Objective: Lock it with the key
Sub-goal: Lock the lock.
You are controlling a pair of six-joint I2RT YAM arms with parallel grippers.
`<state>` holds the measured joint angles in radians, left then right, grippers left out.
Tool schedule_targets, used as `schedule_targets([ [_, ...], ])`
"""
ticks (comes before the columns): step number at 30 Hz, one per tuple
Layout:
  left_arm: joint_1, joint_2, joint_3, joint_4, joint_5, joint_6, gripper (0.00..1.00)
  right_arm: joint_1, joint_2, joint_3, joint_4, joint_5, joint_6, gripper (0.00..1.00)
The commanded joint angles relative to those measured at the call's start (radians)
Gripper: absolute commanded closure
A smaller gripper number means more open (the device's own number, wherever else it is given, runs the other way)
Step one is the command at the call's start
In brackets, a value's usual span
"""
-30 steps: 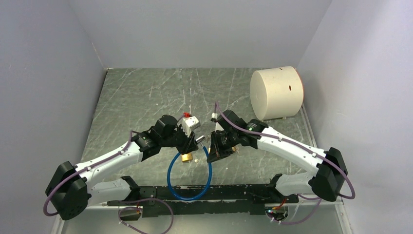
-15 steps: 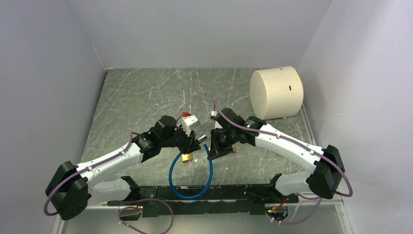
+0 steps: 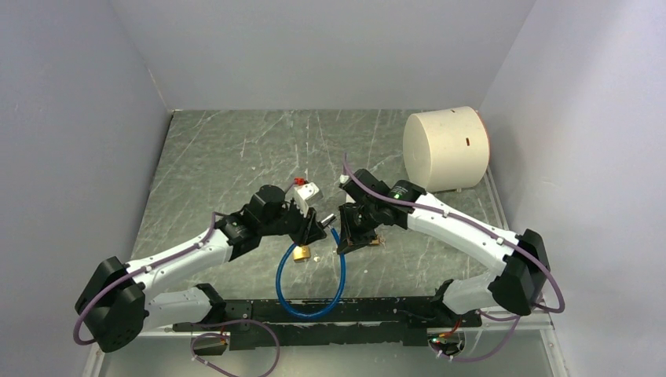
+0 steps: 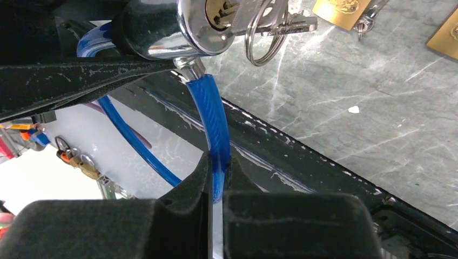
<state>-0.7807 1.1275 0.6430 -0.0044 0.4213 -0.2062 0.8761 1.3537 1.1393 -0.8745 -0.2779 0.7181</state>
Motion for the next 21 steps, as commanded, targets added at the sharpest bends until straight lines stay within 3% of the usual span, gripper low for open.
schedule_targets([
  [1,-0.058,0.015,0.011,0.036,0.156,-0.032,0.97,-0.012,0.021,0.097,0.149,0.139,0.013,1.00],
  [9,-0.069,0.040,0.016,0.024,0.190,-0.041,0.98,0.011,0.038,0.151,0.105,0.243,-0.048,1.00],
  [13,-0.070,0.026,0.011,0.015,0.150,-0.038,0.97,0.012,-0.028,0.111,0.219,0.155,-0.083,1.00],
  [21,-0.077,0.028,-0.025,0.218,0.227,-0.164,0.98,0.044,0.020,0.150,0.125,0.349,-0.013,1.00],
])
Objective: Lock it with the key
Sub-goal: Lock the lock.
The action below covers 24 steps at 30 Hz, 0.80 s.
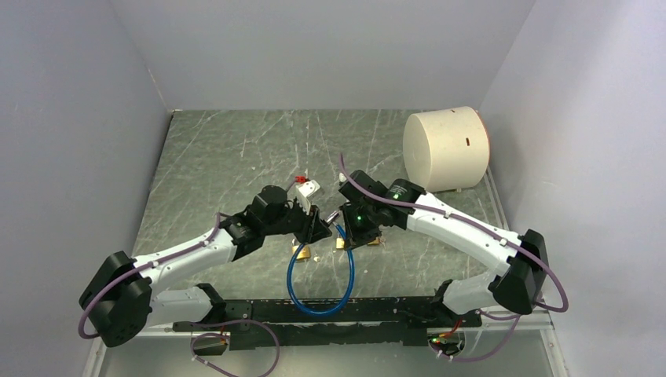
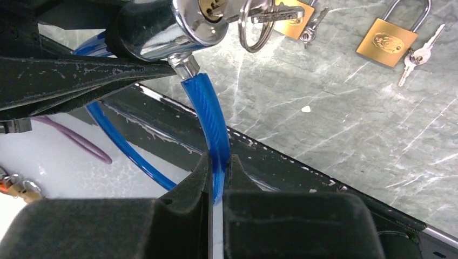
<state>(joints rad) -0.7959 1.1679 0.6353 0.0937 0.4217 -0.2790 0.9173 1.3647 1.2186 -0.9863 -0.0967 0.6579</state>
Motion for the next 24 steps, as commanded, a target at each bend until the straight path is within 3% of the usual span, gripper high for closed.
schedule_targets([
  [1,-0.064,-0.011,-0.020,0.135,0.234,-0.100,0.98,0.006,0.009,0.068,0.235,0.178,0.056,1.00],
  [8,-0.118,0.008,-0.025,0.073,0.182,-0.064,0.97,0.012,-0.020,0.036,0.233,0.263,0.086,1.00],
  [17,-0.134,-0.006,-0.231,0.348,-0.090,-0.238,0.97,0.010,-0.045,-0.086,0.288,0.157,0.103,1.00],
  [24,-0.134,-0.019,-0.249,0.382,-0.148,-0.245,0.98,0.011,-0.086,-0.181,0.349,0.114,0.146,0.97],
])
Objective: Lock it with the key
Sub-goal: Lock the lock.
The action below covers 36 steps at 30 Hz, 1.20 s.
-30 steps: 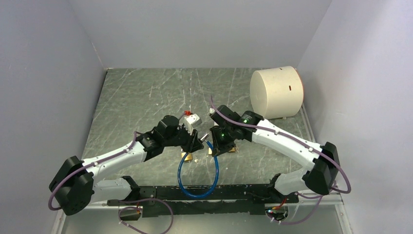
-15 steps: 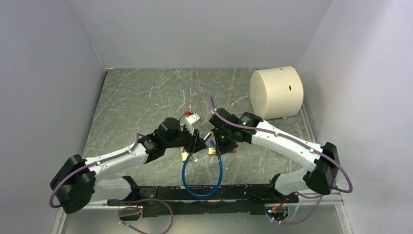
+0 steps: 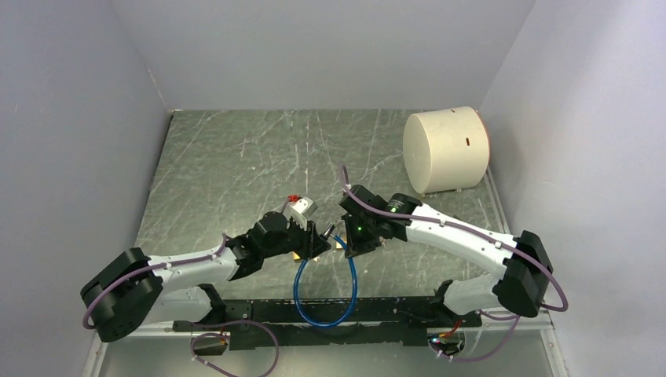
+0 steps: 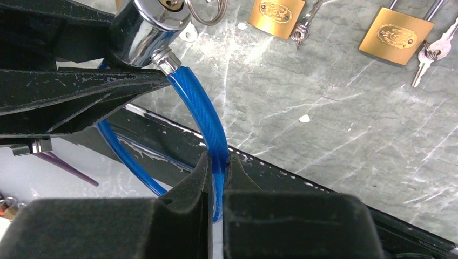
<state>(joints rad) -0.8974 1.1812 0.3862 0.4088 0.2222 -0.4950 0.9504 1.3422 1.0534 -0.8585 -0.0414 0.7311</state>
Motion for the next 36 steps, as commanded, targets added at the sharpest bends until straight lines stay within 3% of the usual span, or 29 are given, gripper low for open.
schedule_targets([
  [1,-0.032,-0.032,0.000,0.060,0.048,-0.024,0.98,-0.023,-0.066,-0.028,0.230,0.053,0.074,0.95],
  [11,-0.032,-0.020,-0.008,0.061,0.048,-0.006,0.98,-0.023,-0.085,-0.089,0.274,-0.002,0.085,0.79],
  [30,-0.033,-0.021,-0.010,0.016,0.025,0.034,0.98,-0.045,-0.136,-0.112,0.281,0.008,0.120,0.60],
  [36,-0.032,-0.031,-0.004,-0.002,0.027,0.052,0.98,-0.166,-0.224,-0.203,0.405,-0.069,0.173,0.55],
])
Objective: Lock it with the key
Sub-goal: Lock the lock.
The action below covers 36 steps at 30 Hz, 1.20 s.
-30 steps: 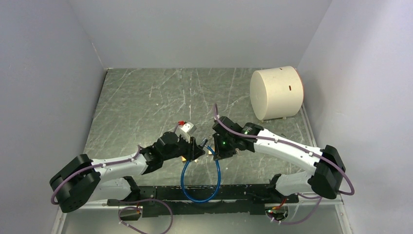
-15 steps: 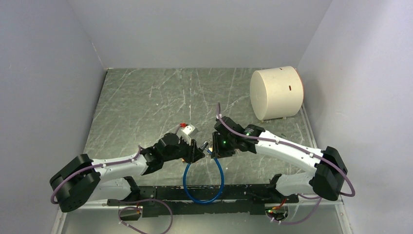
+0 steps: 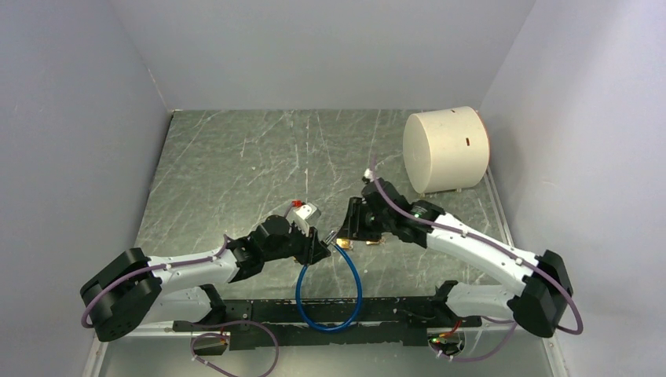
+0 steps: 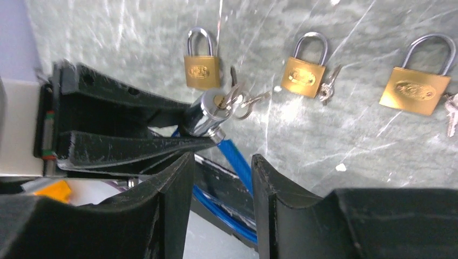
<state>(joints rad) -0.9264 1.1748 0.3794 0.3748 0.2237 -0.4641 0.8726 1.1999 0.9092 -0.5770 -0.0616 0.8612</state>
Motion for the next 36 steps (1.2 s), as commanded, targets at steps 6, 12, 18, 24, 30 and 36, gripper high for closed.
schedule_targets([
  [6,-0.004,-0.010,0.015,0.038,0.049,0.027,0.98,-0.221,-0.112,-0.154,0.358,-0.240,0.024,0.54],
  [12,-0.004,-0.013,0.017,0.044,0.064,0.035,0.97,-0.275,-0.017,-0.123,0.374,-0.360,-0.041,0.59],
  [18,-0.003,-0.029,0.026,0.015,0.064,0.042,0.98,-0.314,0.061,-0.110,0.352,-0.430,-0.058,0.60],
  [24,-0.004,-0.047,0.026,-0.001,0.058,0.046,0.98,-0.322,0.088,-0.136,0.425,-0.528,-0.036,0.64],
  [30,-0.004,-0.047,0.025,-0.001,0.059,0.051,0.97,-0.322,0.108,-0.146,0.453,-0.557,-0.028,0.66],
  [36,-0.004,-0.049,0.030,-0.007,0.066,0.053,0.98,-0.323,0.149,-0.140,0.447,-0.581,-0.027,0.67],
])
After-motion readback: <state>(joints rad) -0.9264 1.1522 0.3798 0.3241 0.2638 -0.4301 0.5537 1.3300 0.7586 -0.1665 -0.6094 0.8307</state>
